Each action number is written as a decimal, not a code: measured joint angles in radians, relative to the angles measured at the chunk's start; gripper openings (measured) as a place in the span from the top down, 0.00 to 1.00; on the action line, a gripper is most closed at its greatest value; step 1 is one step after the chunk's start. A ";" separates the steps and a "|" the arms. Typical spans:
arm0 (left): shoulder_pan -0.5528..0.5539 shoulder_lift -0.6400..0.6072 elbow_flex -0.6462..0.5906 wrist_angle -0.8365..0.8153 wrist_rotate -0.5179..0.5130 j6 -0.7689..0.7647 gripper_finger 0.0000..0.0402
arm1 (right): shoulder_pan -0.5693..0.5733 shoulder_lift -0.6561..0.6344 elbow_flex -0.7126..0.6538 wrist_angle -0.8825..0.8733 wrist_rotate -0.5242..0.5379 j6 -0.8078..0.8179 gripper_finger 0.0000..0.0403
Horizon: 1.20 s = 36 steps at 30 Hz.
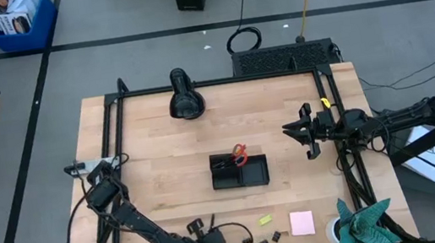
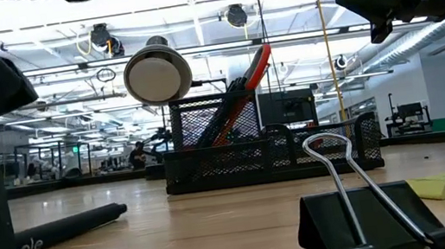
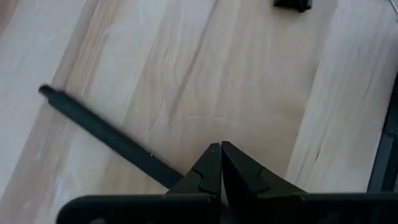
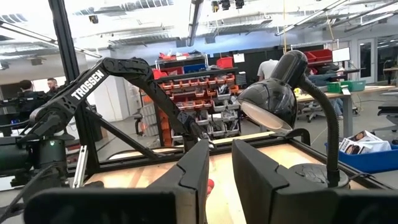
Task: Pick and place office supplies into organizer
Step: Put the pen into the desk organizer
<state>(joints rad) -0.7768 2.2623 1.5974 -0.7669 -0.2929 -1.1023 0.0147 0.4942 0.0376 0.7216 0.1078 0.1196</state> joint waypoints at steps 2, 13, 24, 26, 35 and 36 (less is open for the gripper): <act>-0.001 -0.009 -0.004 0.018 -0.033 0.063 0.96 | 0.000 0.000 0.000 0.000 0.000 0.000 0.84; 0.096 -0.140 0.012 0.079 -0.165 0.114 0.99 | 0.000 0.002 0.000 0.006 0.000 0.000 0.84; 0.139 -0.154 0.208 -0.444 0.104 -0.358 1.00 | 0.000 0.007 0.000 -0.008 0.027 -0.012 0.84; 0.152 -0.154 0.201 -0.426 0.142 -0.390 0.99 | 0.000 0.009 0.000 -0.008 0.027 -0.011 0.84; 0.192 -0.156 0.086 -0.256 0.218 -0.390 0.74 | 0.000 0.010 0.000 -0.008 0.023 -0.008 0.84; 0.196 -0.156 0.073 -0.254 0.218 -0.389 0.69 | 0.000 0.010 0.000 -0.008 0.023 -0.008 0.84</act>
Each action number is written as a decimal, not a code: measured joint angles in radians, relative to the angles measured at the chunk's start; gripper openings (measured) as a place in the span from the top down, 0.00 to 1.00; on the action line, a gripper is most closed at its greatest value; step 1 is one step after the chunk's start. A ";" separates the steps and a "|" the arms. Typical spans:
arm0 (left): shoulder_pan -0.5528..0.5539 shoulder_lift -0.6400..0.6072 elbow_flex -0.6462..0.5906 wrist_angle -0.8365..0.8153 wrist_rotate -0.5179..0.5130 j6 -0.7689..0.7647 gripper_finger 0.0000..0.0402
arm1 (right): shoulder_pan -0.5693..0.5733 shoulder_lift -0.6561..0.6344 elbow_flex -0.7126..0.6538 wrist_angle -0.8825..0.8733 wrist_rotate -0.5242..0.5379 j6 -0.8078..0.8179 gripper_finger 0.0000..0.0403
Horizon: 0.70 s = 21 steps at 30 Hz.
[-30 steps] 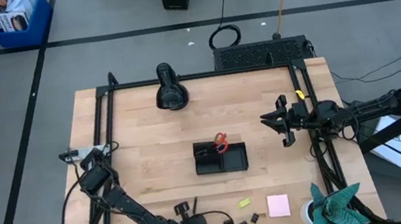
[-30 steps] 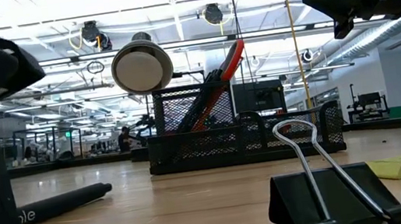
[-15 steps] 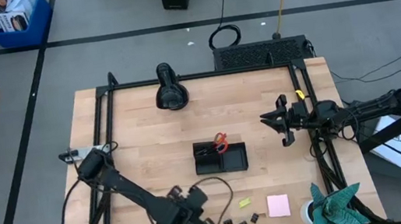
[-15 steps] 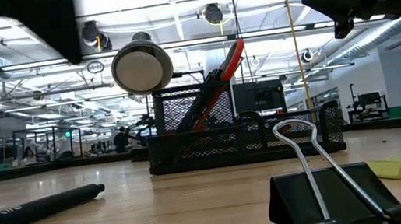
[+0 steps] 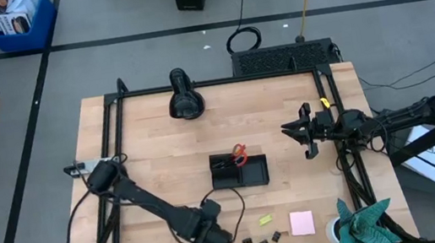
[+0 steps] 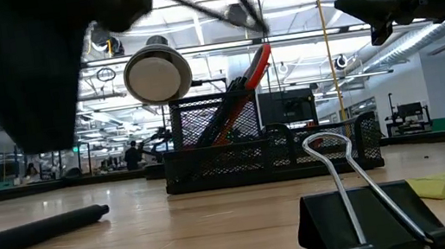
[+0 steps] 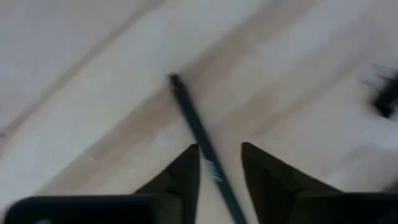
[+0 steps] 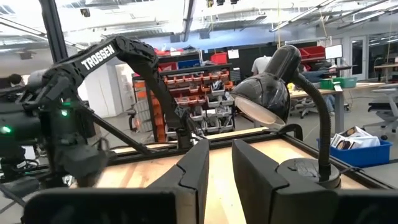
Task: Pick and place office supplies into organizer
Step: Put the pen into the desk organizer
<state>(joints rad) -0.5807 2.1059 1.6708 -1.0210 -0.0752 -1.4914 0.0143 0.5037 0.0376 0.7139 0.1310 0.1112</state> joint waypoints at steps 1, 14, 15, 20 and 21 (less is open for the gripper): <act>0.005 0.000 -0.015 -0.001 0.000 -0.004 0.65 | 0.000 0.000 0.000 0.000 0.000 0.000 0.84; 0.026 -0.013 -0.268 0.321 0.016 -0.003 0.38 | 0.000 0.002 0.000 -0.059 -0.001 0.034 0.84; 0.026 -0.015 -0.287 0.350 0.016 -0.006 0.39 | 0.000 0.002 0.000 -0.069 -0.001 0.034 0.84; 0.015 -0.019 -0.335 0.383 0.011 0.002 0.49 | 0.000 0.002 0.000 -0.086 -0.002 0.061 0.84; 0.012 -0.019 -0.338 0.380 0.010 0.012 0.54 | 0.000 0.002 0.000 -0.094 -0.002 0.066 0.84</act>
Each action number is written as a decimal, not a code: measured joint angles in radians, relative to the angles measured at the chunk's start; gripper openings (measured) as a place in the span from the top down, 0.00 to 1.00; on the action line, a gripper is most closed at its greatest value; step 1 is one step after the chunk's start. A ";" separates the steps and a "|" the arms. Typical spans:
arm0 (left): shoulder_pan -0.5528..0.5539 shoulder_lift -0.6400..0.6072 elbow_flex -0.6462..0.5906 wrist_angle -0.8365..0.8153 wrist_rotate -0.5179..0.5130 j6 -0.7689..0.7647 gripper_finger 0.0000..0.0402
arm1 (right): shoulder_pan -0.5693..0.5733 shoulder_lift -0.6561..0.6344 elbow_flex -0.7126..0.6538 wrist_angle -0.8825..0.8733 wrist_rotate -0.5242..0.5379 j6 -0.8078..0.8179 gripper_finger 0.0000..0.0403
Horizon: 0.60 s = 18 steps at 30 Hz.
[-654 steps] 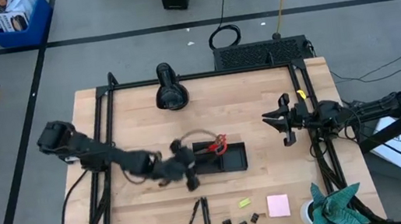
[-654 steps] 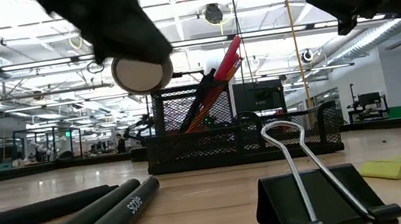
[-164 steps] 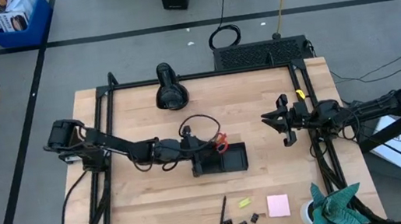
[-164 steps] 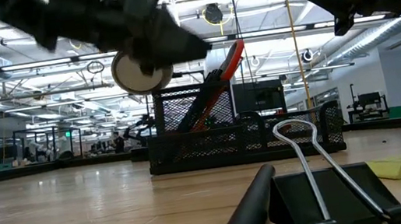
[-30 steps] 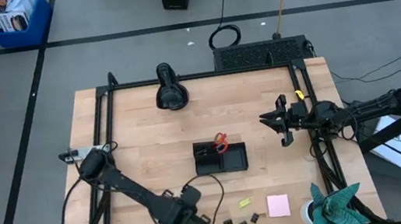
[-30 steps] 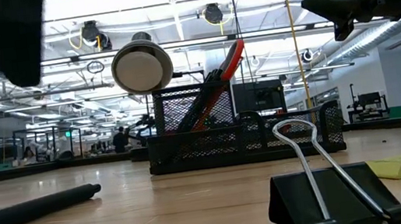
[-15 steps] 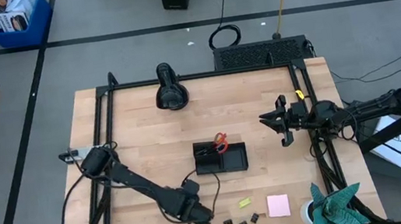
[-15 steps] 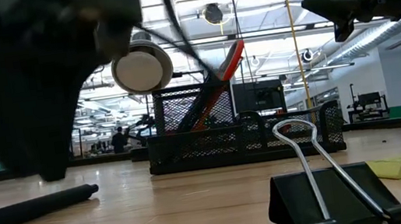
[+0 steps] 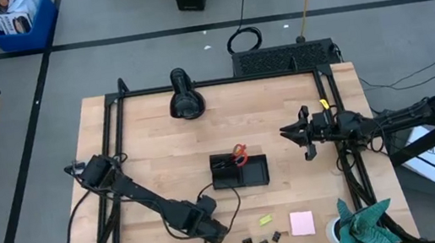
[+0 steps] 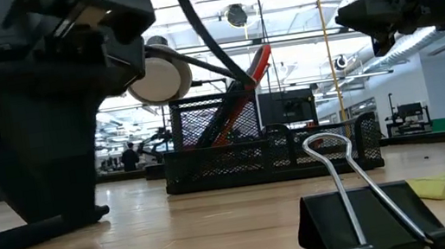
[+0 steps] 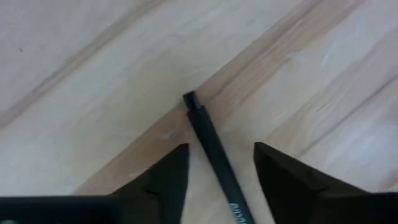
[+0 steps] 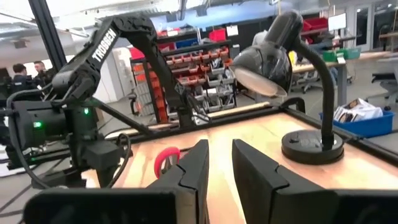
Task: Pick and place office supplies into organizer
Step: Put the pen into the desk organizer
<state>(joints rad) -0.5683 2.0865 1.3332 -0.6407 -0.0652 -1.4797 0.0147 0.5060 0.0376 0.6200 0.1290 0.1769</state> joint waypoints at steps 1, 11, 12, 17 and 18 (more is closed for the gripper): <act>-0.002 0.000 -0.001 -0.005 -0.002 0.010 0.58 | 0.000 0.000 0.000 -0.007 0.000 0.002 0.84; -0.020 0.000 0.008 -0.091 -0.034 0.122 0.97 | 0.000 0.000 0.000 -0.023 0.001 -0.005 0.84; -0.026 0.000 0.008 -0.087 -0.059 0.158 0.96 | 0.000 0.000 0.000 -0.023 0.001 -0.005 0.84; -0.046 -0.029 -0.004 -0.026 -0.233 0.315 0.90 | 0.000 0.000 0.000 -0.027 0.001 -0.005 0.84; -0.048 -0.037 -0.004 -0.020 -0.281 0.328 0.90 | 0.000 0.000 0.000 -0.028 0.000 -0.005 0.84</act>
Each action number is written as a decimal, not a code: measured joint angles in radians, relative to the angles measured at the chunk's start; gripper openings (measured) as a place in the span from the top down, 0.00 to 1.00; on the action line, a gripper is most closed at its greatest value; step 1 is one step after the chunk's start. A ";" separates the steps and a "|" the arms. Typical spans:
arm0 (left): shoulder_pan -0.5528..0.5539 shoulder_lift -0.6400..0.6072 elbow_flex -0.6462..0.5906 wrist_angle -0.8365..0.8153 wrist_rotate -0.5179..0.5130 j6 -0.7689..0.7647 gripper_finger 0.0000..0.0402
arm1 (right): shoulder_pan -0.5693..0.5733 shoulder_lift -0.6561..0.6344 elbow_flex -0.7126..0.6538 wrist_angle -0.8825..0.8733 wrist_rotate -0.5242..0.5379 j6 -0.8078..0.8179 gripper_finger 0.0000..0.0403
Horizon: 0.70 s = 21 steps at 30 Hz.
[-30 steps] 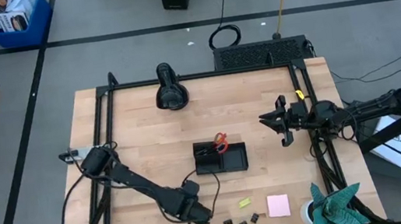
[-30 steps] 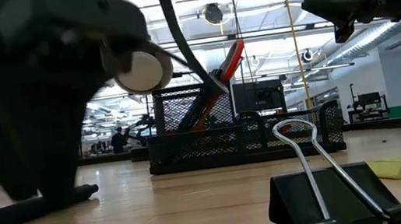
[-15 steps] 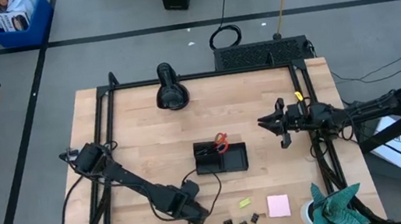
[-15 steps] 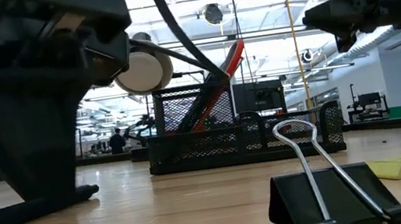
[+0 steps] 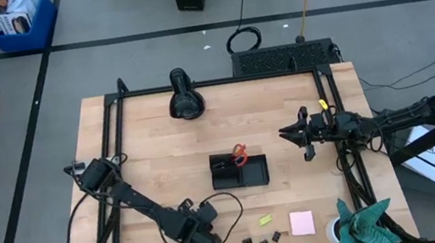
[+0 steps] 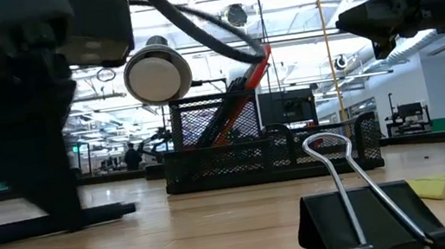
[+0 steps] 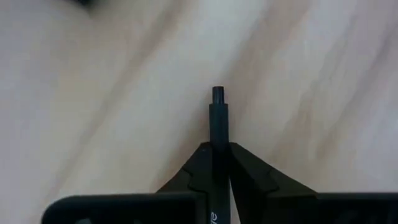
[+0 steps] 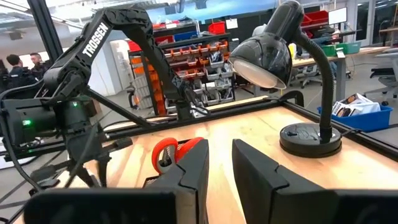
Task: Pick and place office supplies into organizer
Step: Put the pen into the desk organizer
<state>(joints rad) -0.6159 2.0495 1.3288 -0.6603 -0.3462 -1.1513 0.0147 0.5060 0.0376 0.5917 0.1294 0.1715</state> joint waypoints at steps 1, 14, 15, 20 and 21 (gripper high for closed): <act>0.000 -0.012 -0.003 -0.006 -0.066 0.018 0.90 | 0.000 0.000 0.000 -0.003 0.000 0.000 0.84; 0.044 -0.383 -0.092 0.392 -0.579 0.834 0.95 | 0.000 0.001 0.000 0.056 0.000 -0.027 0.84; 0.054 -0.404 -0.123 0.483 -0.531 0.937 0.95 | 0.000 0.001 0.000 0.056 0.000 -0.029 0.84; 0.153 -0.470 -0.311 1.030 -0.265 1.324 0.97 | 0.000 0.002 0.000 0.062 0.000 -0.030 0.84; 0.173 -0.477 -0.353 1.146 -0.213 1.370 0.97 | 0.000 0.002 0.000 0.062 0.000 -0.029 0.84</act>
<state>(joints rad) -0.4431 1.5729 0.9756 0.4858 -0.5595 0.2188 0.0147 0.5076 0.0376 0.6540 0.1299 0.1420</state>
